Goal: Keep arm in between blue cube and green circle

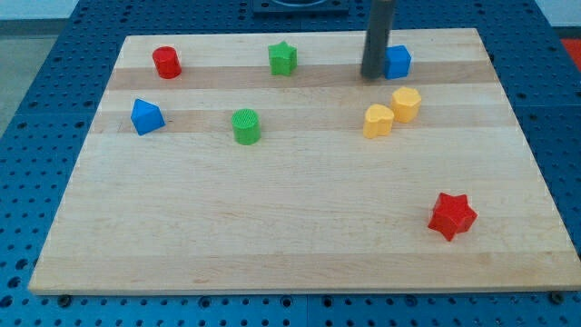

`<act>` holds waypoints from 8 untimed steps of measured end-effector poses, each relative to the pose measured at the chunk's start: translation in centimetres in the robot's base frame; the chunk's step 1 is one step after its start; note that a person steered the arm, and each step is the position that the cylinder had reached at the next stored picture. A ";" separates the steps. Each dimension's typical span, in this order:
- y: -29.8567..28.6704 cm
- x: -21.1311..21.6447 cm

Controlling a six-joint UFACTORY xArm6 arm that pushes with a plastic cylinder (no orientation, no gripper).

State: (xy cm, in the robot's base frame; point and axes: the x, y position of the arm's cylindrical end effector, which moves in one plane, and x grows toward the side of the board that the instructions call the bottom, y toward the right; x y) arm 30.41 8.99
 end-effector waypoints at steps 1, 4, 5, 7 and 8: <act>3.4 -0.3; 9.1 0.0; 9.8 0.9; 4.5 0.9; -0.7 0.9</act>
State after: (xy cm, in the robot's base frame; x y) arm 31.36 8.29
